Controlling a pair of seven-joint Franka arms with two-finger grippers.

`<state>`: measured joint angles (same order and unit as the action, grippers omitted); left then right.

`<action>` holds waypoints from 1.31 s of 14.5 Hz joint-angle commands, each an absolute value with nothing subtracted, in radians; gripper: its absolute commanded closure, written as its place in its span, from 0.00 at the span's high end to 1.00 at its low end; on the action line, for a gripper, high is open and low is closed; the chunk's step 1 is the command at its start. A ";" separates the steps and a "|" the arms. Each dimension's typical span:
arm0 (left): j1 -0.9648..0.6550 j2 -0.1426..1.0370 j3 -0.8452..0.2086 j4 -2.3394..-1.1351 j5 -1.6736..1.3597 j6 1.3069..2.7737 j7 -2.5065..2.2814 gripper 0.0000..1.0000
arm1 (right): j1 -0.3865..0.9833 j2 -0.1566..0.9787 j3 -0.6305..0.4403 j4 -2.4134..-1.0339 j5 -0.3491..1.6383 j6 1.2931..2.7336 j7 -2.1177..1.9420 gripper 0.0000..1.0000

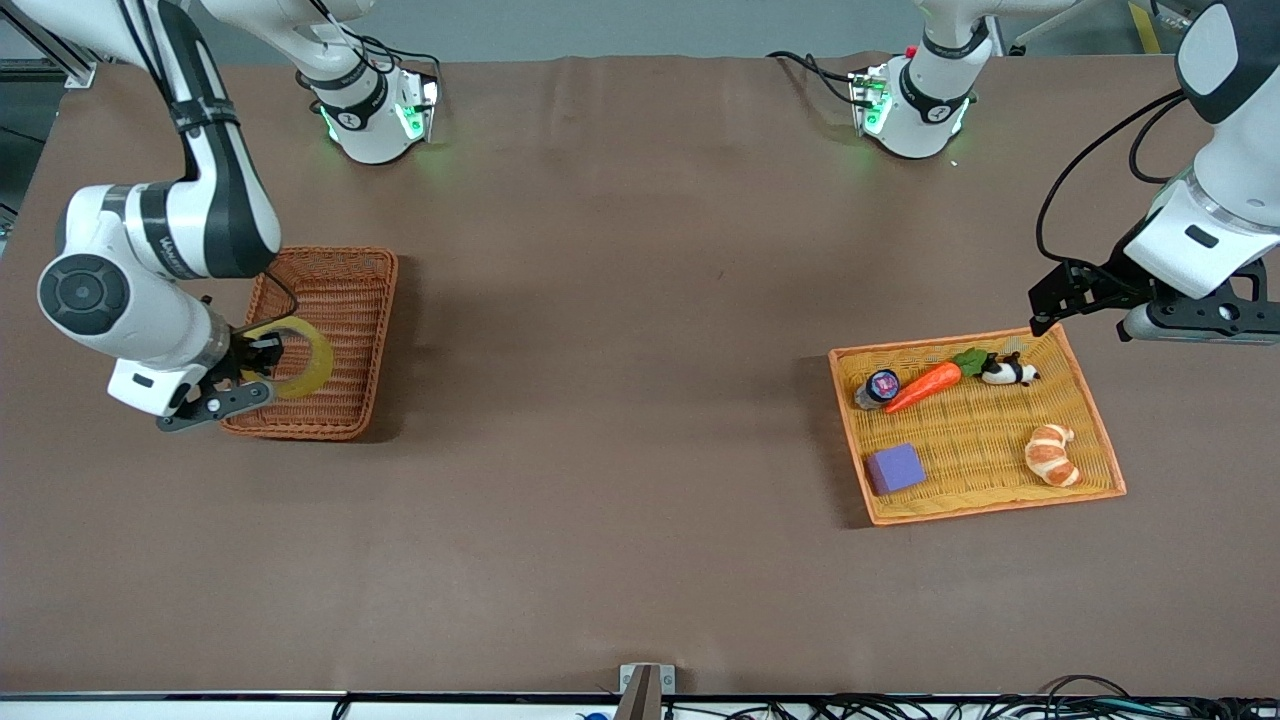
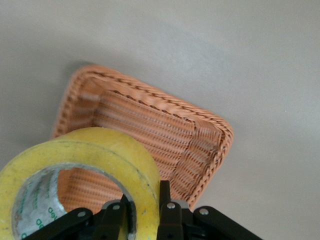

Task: Move tape to another basket

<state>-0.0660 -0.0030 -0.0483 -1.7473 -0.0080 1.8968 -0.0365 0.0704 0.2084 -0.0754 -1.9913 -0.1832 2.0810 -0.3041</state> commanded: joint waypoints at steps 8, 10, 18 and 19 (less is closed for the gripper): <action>-0.060 -0.026 -0.043 -1.744 -0.018 1.786 -0.040 1.00 | 0.072 0.138 -0.176 -2.407 -0.167 2.548 -0.446 0.05; -0.049 -0.028 -0.043 -1.746 -0.017 1.786 -0.040 1.00 | 0.074 0.164 -0.176 -2.407 -0.167 2.560 -0.445 0.08; -0.049 -0.014 -0.043 -1.698 -0.017 1.770 -0.038 1.00 | 0.077 0.134 -0.167 -2.289 -0.163 2.371 -0.419 1.00; -0.049 -0.014 -0.043 -1.684 -0.015 1.769 -0.037 1.00 | 0.077 0.120 -0.161 -2.233 -0.153 2.296 -0.396 1.00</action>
